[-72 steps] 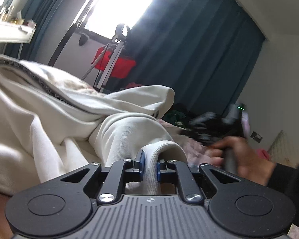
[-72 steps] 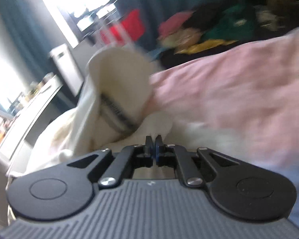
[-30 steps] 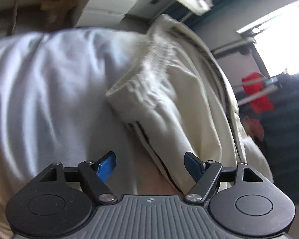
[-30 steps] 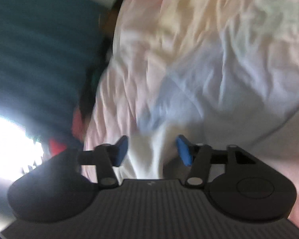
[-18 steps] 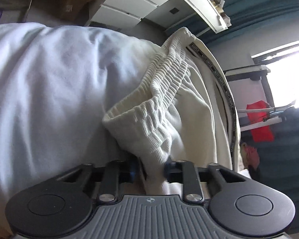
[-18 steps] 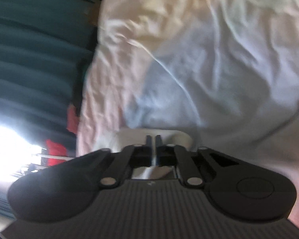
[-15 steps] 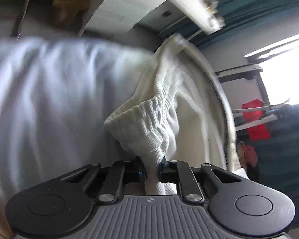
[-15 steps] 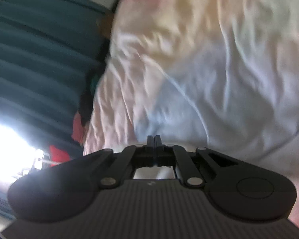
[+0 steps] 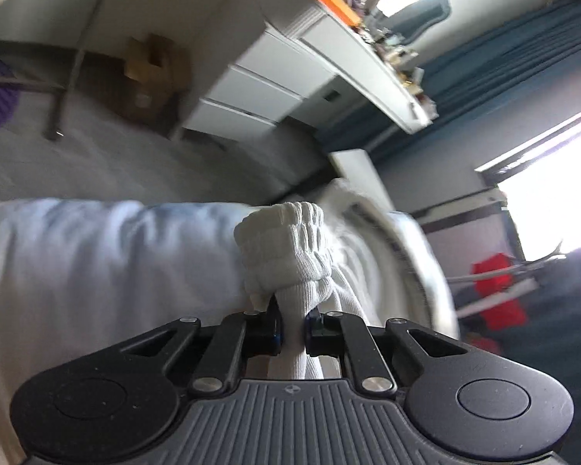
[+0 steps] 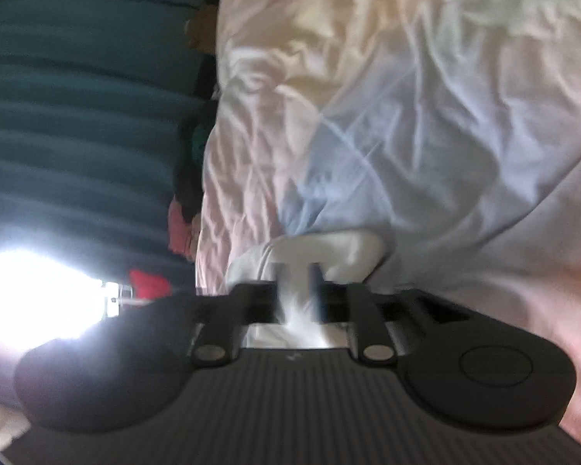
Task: Fold clothes
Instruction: 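Grasp the ribbed waistband with the left gripper while the right gripper grasps fabric, then open both grippers and release the cream garment onto the bed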
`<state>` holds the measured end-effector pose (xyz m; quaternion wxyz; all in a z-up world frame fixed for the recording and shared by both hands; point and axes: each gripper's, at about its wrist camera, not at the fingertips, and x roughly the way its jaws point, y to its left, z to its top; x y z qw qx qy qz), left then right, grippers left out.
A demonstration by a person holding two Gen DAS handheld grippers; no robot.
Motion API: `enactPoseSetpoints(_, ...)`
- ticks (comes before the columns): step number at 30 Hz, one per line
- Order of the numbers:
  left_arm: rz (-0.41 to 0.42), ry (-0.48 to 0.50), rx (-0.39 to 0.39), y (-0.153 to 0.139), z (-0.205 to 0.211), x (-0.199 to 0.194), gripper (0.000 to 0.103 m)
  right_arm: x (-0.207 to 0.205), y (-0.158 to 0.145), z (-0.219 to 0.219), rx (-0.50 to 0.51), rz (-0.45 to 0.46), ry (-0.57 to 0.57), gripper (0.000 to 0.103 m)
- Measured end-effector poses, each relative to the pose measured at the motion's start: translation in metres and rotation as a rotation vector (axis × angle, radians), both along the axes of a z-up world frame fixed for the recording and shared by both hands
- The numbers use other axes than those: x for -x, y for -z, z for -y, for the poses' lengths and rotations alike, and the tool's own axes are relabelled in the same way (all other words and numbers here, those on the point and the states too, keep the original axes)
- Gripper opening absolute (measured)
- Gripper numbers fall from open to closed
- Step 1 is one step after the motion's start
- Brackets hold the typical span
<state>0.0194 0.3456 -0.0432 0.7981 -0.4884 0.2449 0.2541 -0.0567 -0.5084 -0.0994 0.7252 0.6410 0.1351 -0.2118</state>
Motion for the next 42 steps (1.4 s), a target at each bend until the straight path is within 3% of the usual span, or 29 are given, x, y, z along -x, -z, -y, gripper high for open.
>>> enactPoseSetpoints(1,-0.002,-0.016,0.013,0.005,-0.001,0.001,0.011,-0.001,-0.001,-0.004,0.013,-0.008,-0.014,0.089)
enactPoseSetpoints(3,0.025,-0.019,0.039,0.008,-0.008,0.005,0.011,-0.002,0.002,-0.009,0.007,-0.010,-0.036,0.088)
enactPoseSetpoints(6,0.041,-0.002,0.025,0.009,-0.008,0.008,0.011,-0.011,0.022,-0.008,-0.122,0.012,-0.088,0.071)
enactPoseSetpoints(8,0.045,-0.004,0.018,0.010,-0.004,0.008,0.011,-0.019,0.035,-0.006,-0.163,-0.007,-0.080,0.065)
enactPoseSetpoints(12,0.059,-0.009,0.025,0.010,-0.003,0.015,0.011,-0.044,0.047,0.008,-0.118,-0.037,-0.028,0.029)
enactPoseSetpoints(14,0.060,-0.001,0.012,0.009,-0.001,0.017,0.011,-0.054,0.048,0.017,-0.077,-0.031,-0.012,0.024)
enactPoseSetpoints(16,0.058,0.016,-0.015,0.006,0.003,0.016,0.011,-0.059,0.043,0.023,0.005,-0.038,-0.010,0.010)
enactPoseSetpoints(20,0.121,0.036,0.006,0.000,0.004,0.019,0.011,-0.036,0.014,0.017,0.151,-0.029,0.102,0.008)
enactPoseSetpoints(24,0.181,0.049,0.045,-0.002,0.004,0.028,0.011,0.000,-0.036,-0.008,0.343,-0.086,0.270,0.008)
enactPoseSetpoints(26,0.187,0.048,0.055,-0.003,0.004,0.033,0.011,0.023,-0.052,-0.018,0.386,-0.116,0.357,0.008)
enactPoseSetpoints(30,0.149,0.038,0.056,-0.003,0.001,0.040,0.011,0.051,-0.046,-0.013,0.301,-0.296,0.427,0.008)
enactPoseSetpoints(33,0.084,0.052,0.052,0.002,0.000,0.036,0.012,0.067,-0.008,0.004,0.079,-0.444,0.394,0.010)
enactPoseSetpoints(36,0.028,0.080,0.018,0.000,0.001,0.031,0.014,0.090,0.021,0.013,-0.116,-0.407,0.421,0.012)
enactPoseSetpoints(39,-0.019,0.121,-0.069,-0.011,0.009,0.029,0.032,0.092,0.011,0.011,-0.081,-0.426,0.433,0.016)
enactPoseSetpoints(41,-0.049,0.149,-0.142,-0.021,0.018,0.028,0.055,0.092,0.000,0.008,-0.032,-0.466,0.448,0.028)
enactPoseSetpoints(42,-0.058,0.159,-0.179,-0.026,0.024,0.028,0.058,0.094,-0.007,0.002,0.008,-0.491,0.478,0.039)
